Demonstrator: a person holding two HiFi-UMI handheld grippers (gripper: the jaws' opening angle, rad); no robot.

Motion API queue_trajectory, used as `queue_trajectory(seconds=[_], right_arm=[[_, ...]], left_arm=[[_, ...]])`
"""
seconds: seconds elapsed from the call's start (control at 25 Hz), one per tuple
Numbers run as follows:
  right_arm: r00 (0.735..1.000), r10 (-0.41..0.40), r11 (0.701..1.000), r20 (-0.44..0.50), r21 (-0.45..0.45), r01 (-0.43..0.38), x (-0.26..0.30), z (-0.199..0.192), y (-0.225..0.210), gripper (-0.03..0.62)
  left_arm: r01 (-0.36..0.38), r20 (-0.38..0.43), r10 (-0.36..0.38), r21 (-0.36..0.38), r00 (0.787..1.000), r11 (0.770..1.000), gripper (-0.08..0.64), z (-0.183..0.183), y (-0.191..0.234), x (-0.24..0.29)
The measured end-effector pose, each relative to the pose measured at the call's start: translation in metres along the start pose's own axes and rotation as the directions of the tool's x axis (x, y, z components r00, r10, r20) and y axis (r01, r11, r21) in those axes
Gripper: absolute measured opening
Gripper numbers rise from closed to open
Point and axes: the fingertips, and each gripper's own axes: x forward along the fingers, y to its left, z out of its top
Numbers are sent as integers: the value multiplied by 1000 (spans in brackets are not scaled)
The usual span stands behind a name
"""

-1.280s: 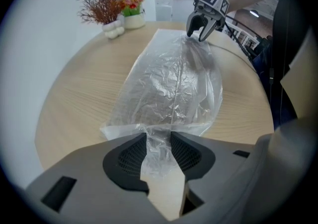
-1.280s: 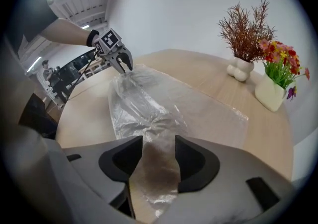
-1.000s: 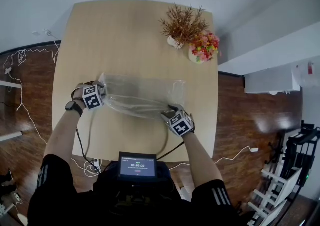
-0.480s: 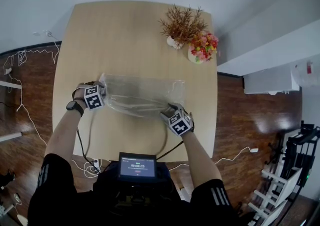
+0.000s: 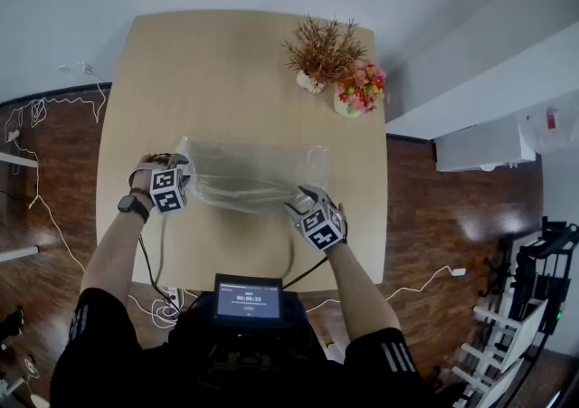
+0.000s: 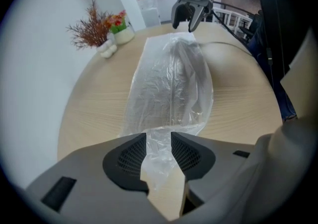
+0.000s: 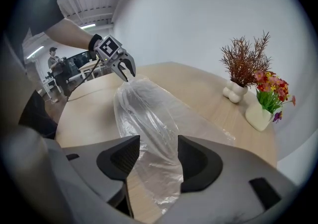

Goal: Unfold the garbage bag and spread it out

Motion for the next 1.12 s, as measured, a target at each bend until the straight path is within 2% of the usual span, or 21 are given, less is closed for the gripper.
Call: queue_trajectory(seconds=[0.12,0.4,0.64,0.88,1.12], right_arm=[[1000,-13,1000,2,5,13,-8,0,4,268],[998,-51,998,33,44,50,-26,-1,14,268],[988,-116,990,100,90,107,-53,13,19,272],[964,-167,978,208,159,135,-86,35,26,275],[919,-214,958,331,255,131,-122,44,21,273]], left_arm=[[-34,58,35,-30,998,999,166,12,5,-25],[-48,120,60,-96,991,994,207,16,4,-62],[-58,215,97,-179,972,982,207,26,-8,-84],[-42,323,146,-306,935,951,207,42,-26,-105],[-35,385,177,-349,906,937,207,61,-49,-126]])
